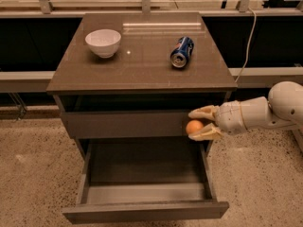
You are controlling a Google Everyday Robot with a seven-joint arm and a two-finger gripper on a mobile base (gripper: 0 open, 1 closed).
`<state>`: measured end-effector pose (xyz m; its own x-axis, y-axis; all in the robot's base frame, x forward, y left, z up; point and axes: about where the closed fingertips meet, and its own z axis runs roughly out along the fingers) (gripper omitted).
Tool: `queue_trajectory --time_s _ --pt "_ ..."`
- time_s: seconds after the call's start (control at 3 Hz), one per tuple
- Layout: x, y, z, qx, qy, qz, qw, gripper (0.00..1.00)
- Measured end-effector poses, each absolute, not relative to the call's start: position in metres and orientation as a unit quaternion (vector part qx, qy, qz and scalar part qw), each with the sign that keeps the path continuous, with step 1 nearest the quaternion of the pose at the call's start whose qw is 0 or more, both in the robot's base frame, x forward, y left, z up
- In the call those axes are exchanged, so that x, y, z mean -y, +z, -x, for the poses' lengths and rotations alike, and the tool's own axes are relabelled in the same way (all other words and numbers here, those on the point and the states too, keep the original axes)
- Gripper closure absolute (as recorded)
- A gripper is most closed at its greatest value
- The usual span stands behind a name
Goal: Place orange can into middle drawer
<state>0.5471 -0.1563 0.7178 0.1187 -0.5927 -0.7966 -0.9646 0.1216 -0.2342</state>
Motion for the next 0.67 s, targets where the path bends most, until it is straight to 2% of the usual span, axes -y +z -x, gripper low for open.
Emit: queue_trajectory --time_s 0.33,0.67 --pt "0.1544 0.7171 -0.5470 -0.624 0.226 0.624 0.413 0.00" --pt "0.1544 0.7171 -0.5470 -0.624 0.226 0.624 0.413 0.00"
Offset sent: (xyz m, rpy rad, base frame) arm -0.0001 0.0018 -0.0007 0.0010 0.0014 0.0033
